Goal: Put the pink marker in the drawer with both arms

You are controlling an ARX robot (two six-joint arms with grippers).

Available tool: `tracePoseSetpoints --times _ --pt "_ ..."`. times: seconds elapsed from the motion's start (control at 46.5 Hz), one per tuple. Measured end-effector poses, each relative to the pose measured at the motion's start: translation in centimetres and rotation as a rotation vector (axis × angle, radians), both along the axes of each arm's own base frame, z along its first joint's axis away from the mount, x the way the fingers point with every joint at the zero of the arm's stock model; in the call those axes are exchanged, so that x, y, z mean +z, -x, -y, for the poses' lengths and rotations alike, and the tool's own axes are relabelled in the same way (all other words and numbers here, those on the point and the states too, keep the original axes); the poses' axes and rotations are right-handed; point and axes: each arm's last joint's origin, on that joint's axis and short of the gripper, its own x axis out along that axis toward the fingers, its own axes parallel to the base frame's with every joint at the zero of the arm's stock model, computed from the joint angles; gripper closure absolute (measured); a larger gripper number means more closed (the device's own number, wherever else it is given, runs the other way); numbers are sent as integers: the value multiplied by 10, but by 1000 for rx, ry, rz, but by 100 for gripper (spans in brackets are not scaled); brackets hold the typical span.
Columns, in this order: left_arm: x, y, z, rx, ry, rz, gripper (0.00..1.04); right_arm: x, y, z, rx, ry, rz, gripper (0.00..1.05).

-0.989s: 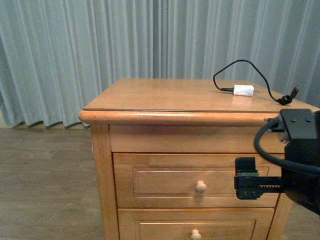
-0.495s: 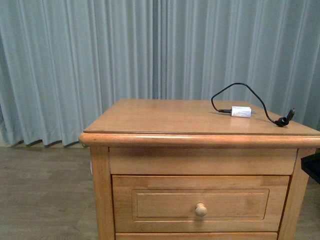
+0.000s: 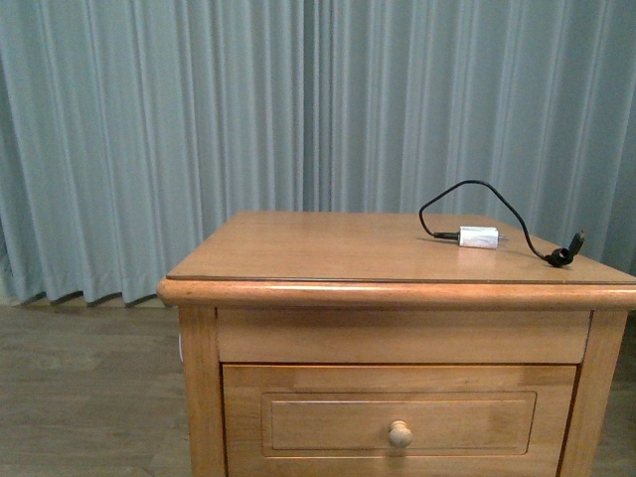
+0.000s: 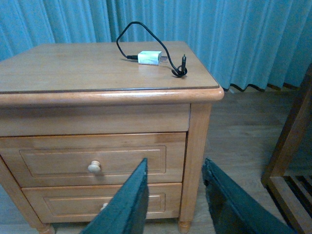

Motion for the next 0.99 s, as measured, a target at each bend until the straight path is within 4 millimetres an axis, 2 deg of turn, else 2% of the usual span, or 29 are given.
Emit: tracePoseSetpoints --times 0.172,0.516,0.817,0.989 --pt "0 0 0 0 0 0 6 -12 10 10 -5 5 1 104" --pt "0 0 0 0 0 0 6 -29 27 30 -13 6 4 103" --pt "0 0 0 0 0 0 6 -42 37 30 -11 7 11 103" --pt "0 0 0 0 0 0 6 -42 41 30 -10 7 16 103"
